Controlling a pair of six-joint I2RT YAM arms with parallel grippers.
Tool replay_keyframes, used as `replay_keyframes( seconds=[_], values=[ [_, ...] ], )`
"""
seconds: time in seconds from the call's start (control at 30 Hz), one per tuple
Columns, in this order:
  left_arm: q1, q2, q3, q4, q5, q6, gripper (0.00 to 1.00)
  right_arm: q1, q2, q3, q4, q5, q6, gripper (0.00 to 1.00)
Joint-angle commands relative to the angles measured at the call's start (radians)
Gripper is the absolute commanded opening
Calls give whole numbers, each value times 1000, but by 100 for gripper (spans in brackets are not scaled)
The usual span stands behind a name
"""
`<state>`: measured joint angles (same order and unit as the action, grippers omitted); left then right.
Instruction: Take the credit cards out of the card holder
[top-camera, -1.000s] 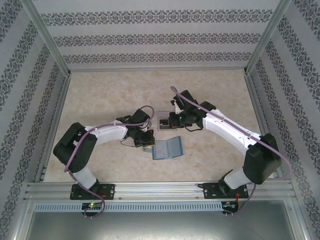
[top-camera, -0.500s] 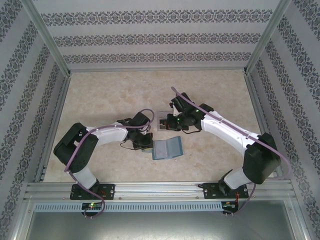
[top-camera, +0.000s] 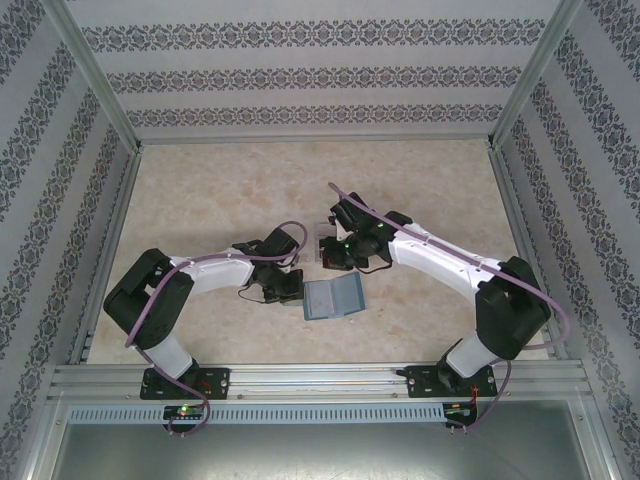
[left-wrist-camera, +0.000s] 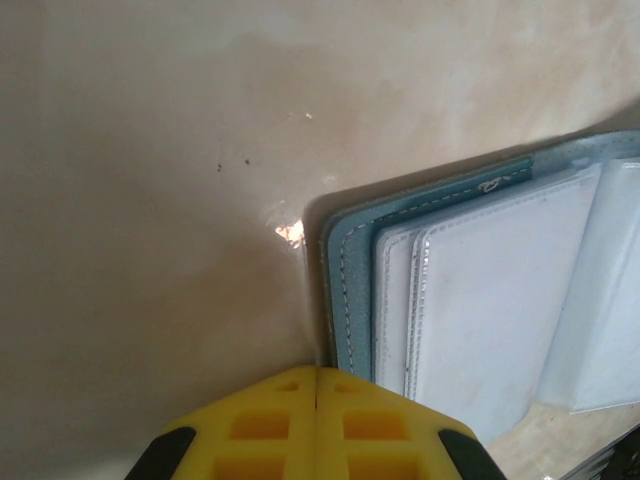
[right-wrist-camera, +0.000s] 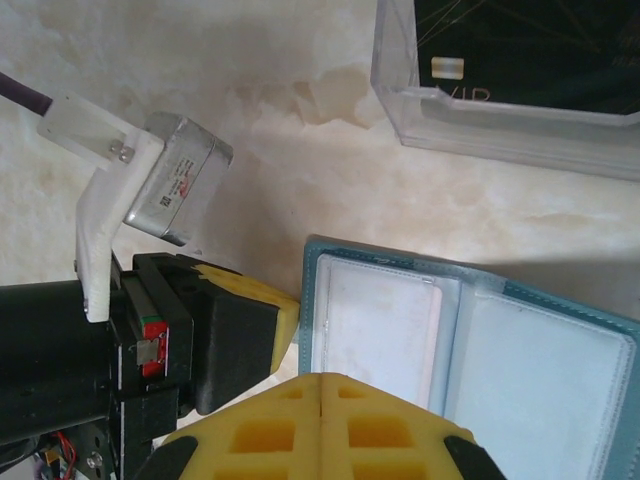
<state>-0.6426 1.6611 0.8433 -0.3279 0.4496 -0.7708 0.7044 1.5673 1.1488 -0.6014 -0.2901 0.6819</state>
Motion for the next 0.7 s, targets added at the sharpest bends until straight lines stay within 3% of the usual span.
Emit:
replay_keyframes(
  seconds=[0.0,0.13,0.37,0.67],
  values=[
    [-17,-13,-24,-22,-22,6,0,21,28,-9,-17,-5,25,0],
    [-18,-9,-21,-19,-20,9,0,41,56,-11,-3,-6,47,0],
    [-17,-10,-32,0,-14,7,0,70,89,-59,103,-56,106,11],
    [-17,-21,-64,44,9,-14,0,99,139,-123,203,-88,166,16]
  ],
)
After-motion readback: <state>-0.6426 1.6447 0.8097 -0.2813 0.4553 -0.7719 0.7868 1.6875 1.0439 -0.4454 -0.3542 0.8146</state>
